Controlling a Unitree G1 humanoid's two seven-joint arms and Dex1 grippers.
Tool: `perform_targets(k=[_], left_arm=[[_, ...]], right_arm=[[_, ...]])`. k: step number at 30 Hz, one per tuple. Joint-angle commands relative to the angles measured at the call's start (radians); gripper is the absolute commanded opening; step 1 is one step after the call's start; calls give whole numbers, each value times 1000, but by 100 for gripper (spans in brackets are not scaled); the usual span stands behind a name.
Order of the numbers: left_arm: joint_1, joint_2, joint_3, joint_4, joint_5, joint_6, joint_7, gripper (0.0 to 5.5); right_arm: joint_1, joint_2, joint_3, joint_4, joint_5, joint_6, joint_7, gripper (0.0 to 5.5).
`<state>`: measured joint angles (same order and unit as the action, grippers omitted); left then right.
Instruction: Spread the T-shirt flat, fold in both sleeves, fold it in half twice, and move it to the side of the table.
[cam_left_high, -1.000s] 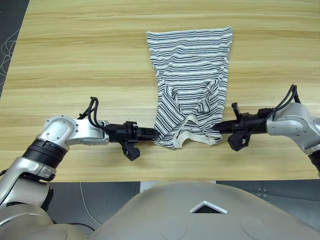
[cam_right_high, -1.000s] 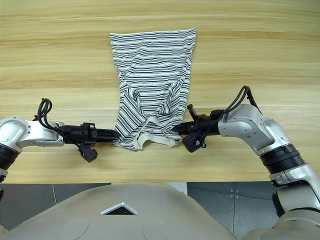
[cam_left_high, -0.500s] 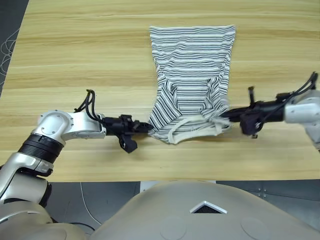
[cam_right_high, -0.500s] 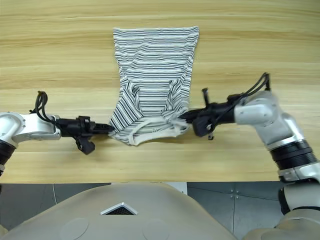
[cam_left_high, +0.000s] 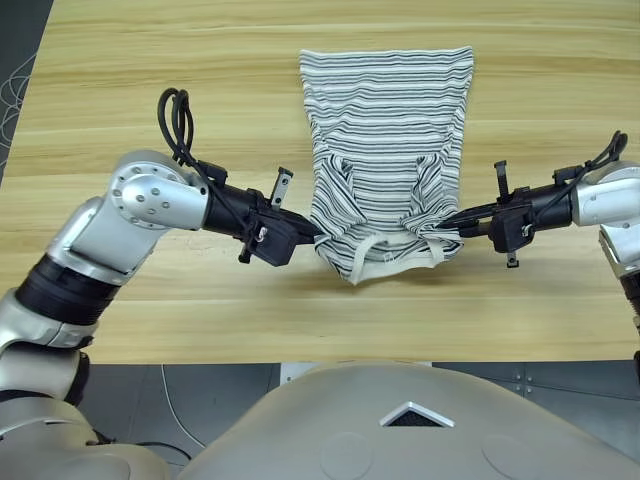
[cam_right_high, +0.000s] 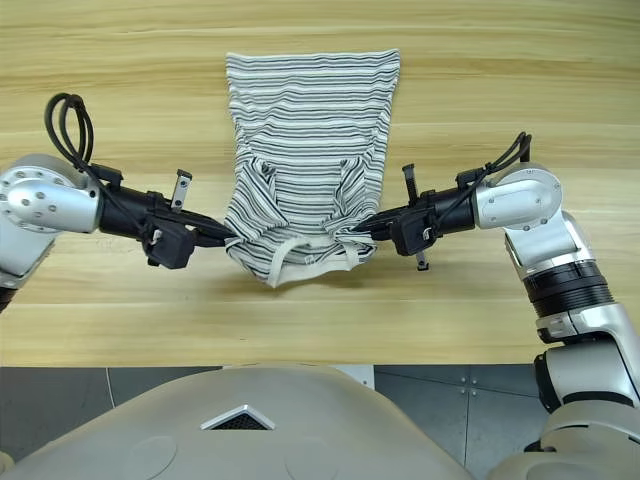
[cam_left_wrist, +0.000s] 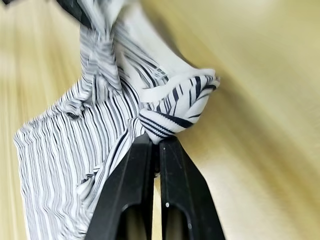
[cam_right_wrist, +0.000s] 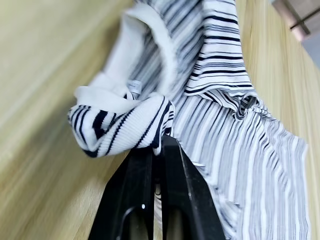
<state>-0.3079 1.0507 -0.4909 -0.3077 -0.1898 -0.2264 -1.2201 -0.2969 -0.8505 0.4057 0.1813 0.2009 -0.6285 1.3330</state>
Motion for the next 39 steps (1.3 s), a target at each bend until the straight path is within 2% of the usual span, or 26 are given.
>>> perform_targets(k=[1, 5, 10, 17, 22, 32, 39], left_arm=[[18, 98, 57, -94, -54, 85, -128, 12], [15, 113, 72, -67, 25, 66, -184, 12], [44, 126, 101, -63, 13, 66, -249, 12], [71, 129, 154, -126, -97, 105, -308, 12], [-33, 7, 149, -15, -13, 134, -235, 12], [-312, -231, 150, 406, 75, 121, -204, 12], [-518, -357, 171, 779, 139, 73, -146, 12]], right_arm=[[18, -67, -37, -103, 72, 91, 69, 10], [57, -101, -64, -195, 120, 173, 110, 10], [112, -127, -98, -277, 161, 231, 143, 10], [155, -131, -152, -328, 180, 262, 151, 10], [85, -63, -178, -291, 152, 273, 100, 10], [-138, 82, -163, -92, -11, 344, -48, 10], [-339, 197, -150, 223, -182, 258, -191, 10]])
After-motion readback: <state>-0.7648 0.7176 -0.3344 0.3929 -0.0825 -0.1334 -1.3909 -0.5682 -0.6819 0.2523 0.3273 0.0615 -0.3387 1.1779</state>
